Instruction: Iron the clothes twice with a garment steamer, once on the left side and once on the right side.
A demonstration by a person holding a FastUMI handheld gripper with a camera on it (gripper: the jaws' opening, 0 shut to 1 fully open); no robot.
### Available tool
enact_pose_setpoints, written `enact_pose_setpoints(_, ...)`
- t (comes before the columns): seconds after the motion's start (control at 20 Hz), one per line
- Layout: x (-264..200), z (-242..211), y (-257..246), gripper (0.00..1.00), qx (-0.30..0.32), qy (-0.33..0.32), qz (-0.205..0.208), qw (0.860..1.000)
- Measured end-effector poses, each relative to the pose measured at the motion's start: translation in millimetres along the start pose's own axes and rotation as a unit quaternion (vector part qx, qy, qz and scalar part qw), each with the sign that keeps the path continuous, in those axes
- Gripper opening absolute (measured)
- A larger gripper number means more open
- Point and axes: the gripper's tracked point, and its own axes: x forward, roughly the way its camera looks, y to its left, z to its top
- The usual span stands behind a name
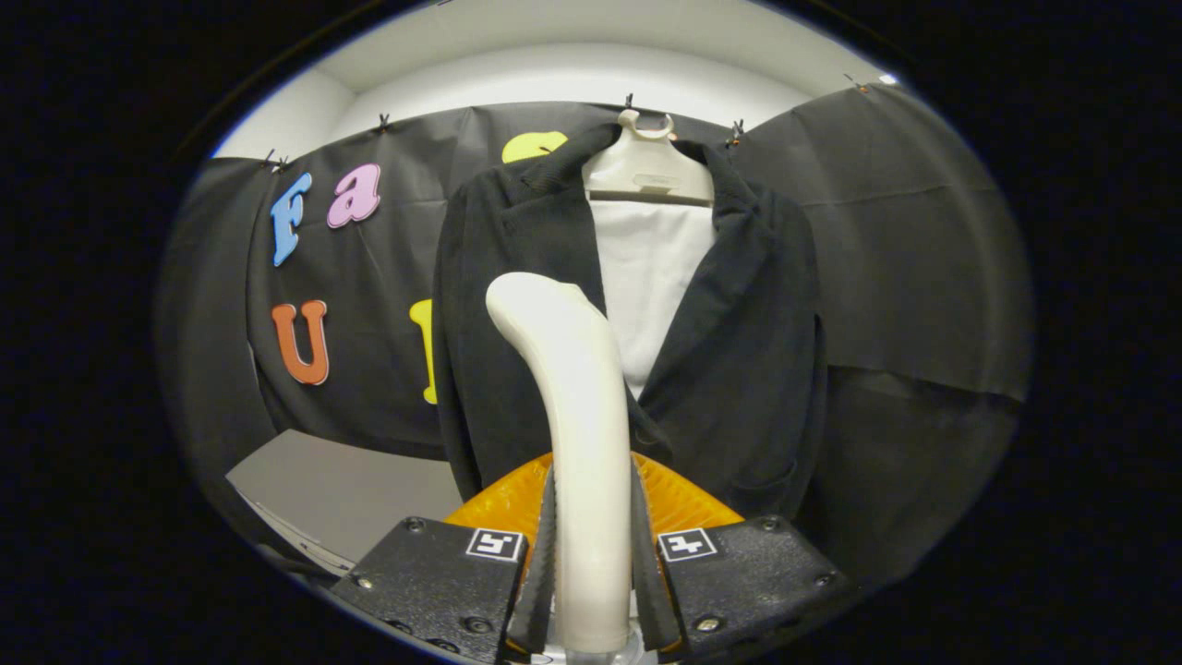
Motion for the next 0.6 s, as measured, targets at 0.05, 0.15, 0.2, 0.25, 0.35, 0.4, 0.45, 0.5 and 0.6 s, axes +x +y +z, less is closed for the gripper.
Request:
enact_pose_setpoints(0.05,0,-6,-2,0.40,-0.002,0.004,-0.002,1.000)
enact_pose_setpoints(0.15,0,-12,-3,0.40,-0.004,0.010,-0.005,1.000)
enact_pose_setpoints(0.2,-1,-15,-3,0.40,-0.006,0.012,-0.007,1.000)
enact_pose_setpoints(0.25,-1,-19,-4,0.40,-0.009,0.013,-0.010,1.000)
enact_pose_setpoints(0.35,-2,-26,-4,0.40,-0.013,0.016,-0.012,1.000)
enact_pose_setpoints(0.4,-2,-29,-4,0.40,-0.016,0.019,-0.012,1.000)
enact_pose_setpoints(0.45,-3,-35,-4,0.40,-0.017,0.022,-0.012,1.000)
enact_pose_setpoints(0.5,-4,-41,-5,0.40,-0.021,0.025,-0.013,0.999)
enact_pose_setpoints(0.6,-3,-49,-4,0.40,-0.024,0.032,-0.011,0.999)
